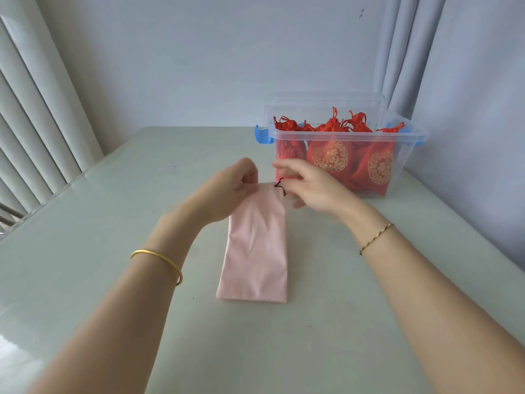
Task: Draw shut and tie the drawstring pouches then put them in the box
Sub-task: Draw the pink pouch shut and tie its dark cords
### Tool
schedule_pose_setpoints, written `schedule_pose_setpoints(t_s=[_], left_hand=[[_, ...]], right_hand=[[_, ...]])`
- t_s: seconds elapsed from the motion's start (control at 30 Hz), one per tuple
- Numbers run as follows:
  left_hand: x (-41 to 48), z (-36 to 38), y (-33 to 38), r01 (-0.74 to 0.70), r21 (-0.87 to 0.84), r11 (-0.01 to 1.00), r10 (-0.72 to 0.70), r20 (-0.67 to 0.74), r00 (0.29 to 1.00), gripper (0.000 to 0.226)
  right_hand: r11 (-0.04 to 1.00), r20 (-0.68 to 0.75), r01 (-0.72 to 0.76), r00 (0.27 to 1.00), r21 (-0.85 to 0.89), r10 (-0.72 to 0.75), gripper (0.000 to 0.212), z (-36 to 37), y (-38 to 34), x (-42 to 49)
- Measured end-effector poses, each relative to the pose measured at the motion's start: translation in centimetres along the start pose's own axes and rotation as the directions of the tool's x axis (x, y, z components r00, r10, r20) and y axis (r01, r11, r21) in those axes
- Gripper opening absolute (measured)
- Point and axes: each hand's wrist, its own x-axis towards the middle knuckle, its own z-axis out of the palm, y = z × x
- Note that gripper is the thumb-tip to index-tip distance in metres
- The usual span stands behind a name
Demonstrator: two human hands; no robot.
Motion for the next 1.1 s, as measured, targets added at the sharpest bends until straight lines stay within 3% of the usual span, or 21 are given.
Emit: schedule_pose_setpoints(t_s=[0.17, 0.27, 0.57, 0.77, 0.97, 1.1], left_hand=[[-0.1, -1.5, 3.9, -0.199, -0.054, 0.979, 0.199, -0.003, 0.98, 0.006], [0.2, -1.8, 4.5, -0.224, -0.083, 0.971, 0.222, -0.03, 0.975, 0.006], [1.0, -1.8, 3.5, -0.175, -0.053, 0.983, 0.17, -0.084, 0.982, 0.007], [1.3, -1.6, 3.2, -0.179, -0.064, 0.982, 0.17, -0.124, 0.978, 0.004], [1.1, -1.6, 2.5, -0.08, -0.19, 0.978, 0.078, -0.022, 0.997, 0.021], [1.1, -1.9, 2.1, -0.019, -0.129, 0.991, 0.019, 0.003, 1.0, 0.025]], right_hand=[[0.948, 0.086, -0.086, 0.994, 0.307, 0.062, 0.037, -4.0, -0.9, -0.6], [0.934, 0.14, -0.121, 0.987, 0.335, 0.077, 0.027, -4.9, -0.4, -0.8], [0.941, 0.149, -0.048, 0.989, 0.334, -0.002, 0.027, -5.3, 0.8, -0.4], [0.93, 0.141, -0.095, 0.989, 0.355, 0.047, 0.027, -6.0, 1.5, -0.5], [0.874, 0.127, -0.147, 0.987, 0.464, 0.099, 0.029, -5.9, 1.1, -0.6], [0.838, 0.132, -0.155, 0.986, 0.524, 0.1, 0.028, -5.8, 1.0, -0.6]])
